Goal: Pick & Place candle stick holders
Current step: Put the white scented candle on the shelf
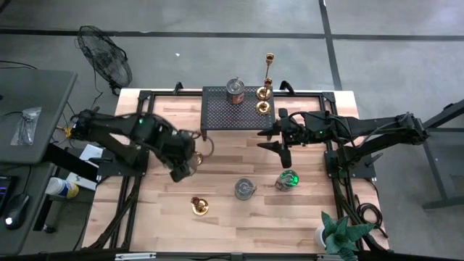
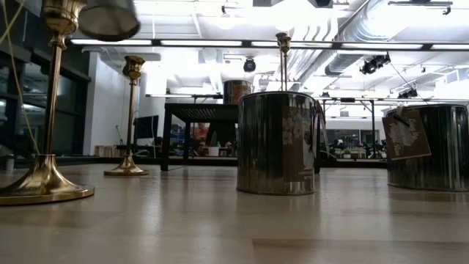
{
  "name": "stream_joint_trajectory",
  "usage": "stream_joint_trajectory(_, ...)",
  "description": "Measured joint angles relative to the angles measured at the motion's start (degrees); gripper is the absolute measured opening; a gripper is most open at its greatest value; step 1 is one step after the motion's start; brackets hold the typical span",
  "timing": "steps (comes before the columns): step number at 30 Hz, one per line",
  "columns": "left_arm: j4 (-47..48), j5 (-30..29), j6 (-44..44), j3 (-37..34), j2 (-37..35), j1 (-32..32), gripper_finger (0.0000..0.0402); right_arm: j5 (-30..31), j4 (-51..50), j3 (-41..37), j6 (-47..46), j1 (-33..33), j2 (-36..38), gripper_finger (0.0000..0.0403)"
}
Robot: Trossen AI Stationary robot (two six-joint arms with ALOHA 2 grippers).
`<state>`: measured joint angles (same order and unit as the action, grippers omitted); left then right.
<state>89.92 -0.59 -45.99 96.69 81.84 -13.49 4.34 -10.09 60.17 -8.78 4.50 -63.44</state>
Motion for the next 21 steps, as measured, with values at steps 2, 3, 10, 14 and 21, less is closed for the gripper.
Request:
stream_joint_trajectory(2,0.2,-0.4,2.8,1.4,0.0,2.0,0.0356,0.0,0.0,0.0,0.0,0.0,0.0,0.0174)
stream_joint_trajectory(3,0.2,-0.4,4.1,2.0,0.0,3.1,0.0356,0.0,0.0,0.0,0.0,0.0,0.0,0.0174)
stream_joint_trajectory(10,0.1,-3.2,15.4,4.2,0.0,11.6,0.0356,0.0,0.0,0.0,0.0,0.0,0.0,0.0174)
stream_joint_trajectory(14,-0.3,-5.6,22.4,4.2,0.4,17.1,0.0356,0.0,0.0,0.0,0.0,0.0,0.0,0.0174)
stream_joint_trajectory(21,-5.2,-6.3,33.7,4.2,1.8,24.7,0.0356,0.0,0.0,0.0,0.0,0.0,0.0,0.0174)
